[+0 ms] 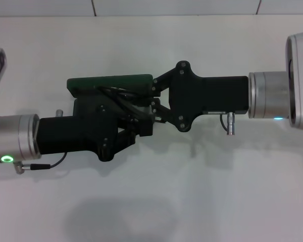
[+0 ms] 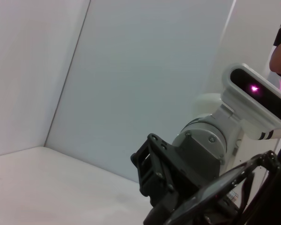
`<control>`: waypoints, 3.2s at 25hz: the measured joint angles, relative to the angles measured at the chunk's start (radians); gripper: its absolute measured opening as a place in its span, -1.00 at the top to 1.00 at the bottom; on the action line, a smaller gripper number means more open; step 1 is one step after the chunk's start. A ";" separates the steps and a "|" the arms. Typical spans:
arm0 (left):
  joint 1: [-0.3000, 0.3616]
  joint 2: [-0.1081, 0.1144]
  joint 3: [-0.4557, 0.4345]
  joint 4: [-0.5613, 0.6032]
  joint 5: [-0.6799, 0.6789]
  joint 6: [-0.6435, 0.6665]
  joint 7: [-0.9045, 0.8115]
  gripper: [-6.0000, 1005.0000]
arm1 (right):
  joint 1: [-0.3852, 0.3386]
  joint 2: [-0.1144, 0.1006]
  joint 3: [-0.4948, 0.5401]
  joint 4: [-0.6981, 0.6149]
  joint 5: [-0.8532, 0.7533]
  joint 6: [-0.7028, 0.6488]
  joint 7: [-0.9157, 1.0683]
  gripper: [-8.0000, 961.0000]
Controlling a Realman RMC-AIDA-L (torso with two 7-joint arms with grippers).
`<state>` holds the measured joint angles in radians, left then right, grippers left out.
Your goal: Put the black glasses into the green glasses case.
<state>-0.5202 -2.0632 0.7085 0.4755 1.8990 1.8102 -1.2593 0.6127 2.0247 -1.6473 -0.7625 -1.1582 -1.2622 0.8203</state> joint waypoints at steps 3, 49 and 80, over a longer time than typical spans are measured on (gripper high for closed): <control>0.000 0.000 0.000 0.000 0.000 0.000 0.000 0.98 | 0.000 0.000 0.002 0.001 0.000 -0.006 0.001 0.80; 0.017 0.002 -0.009 0.001 -0.009 -0.028 0.004 0.98 | 0.052 0.003 -0.019 0.115 0.087 -0.019 -0.003 0.78; 0.181 0.051 -0.006 0.102 -0.001 -0.064 0.009 0.98 | 0.300 0.003 -0.111 0.207 -0.014 0.302 0.225 0.76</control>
<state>-0.3396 -2.0118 0.7025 0.5777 1.8981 1.7462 -1.2504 0.9129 2.0279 -1.7586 -0.5553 -1.1721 -0.9602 1.0455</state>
